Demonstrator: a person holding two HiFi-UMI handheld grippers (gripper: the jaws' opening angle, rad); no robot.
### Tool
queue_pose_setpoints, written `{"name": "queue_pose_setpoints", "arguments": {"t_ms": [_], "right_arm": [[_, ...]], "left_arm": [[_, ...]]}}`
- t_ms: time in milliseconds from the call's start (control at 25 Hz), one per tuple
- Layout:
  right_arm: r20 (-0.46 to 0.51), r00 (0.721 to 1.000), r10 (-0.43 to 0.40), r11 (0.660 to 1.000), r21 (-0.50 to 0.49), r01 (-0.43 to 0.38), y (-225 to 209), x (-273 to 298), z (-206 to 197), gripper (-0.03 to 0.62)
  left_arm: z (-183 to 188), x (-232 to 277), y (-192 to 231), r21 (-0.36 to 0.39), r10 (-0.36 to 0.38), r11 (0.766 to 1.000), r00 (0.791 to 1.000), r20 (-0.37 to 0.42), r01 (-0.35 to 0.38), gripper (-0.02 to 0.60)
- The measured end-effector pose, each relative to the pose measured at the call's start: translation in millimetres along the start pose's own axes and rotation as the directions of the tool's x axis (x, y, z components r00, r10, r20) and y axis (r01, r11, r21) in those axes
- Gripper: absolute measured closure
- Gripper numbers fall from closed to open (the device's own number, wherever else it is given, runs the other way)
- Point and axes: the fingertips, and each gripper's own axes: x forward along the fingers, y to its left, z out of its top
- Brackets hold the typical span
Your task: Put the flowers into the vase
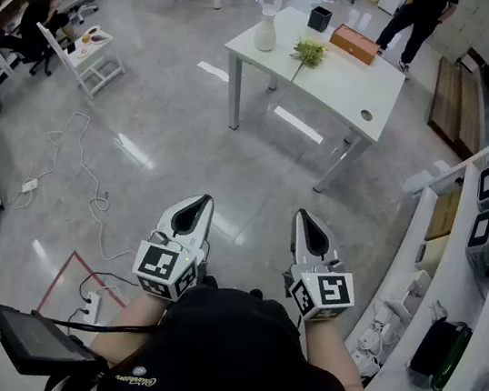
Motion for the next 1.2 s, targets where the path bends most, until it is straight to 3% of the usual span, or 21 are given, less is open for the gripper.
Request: {"name": "queue_pose_setpoints", "arguments": {"t_ms": [320,600,1200], "right_arm": [[-0.009,1.0,0.004,1.0,-0.008,-0.004,2,0,-3,0.595],[0.014,0.998,0.066,0.998,0.007,-0.066,18,8,-5,0.594],[-0.023,1.0,-0.002,1.0,0.013,0.002,50,55,-20,0.594]], "left_arm": [[-2,1,1,-0.017,0.001,1.0,1.0,-0.001,-0.001,0.574],[-6,2,10,-0.027,0.0,1.0,1.0,-0.003,0.0,0.574],[-20,-2,81,-0.059,-0.037,0.998,0.998,-0.046,0.034,0.574]]}}
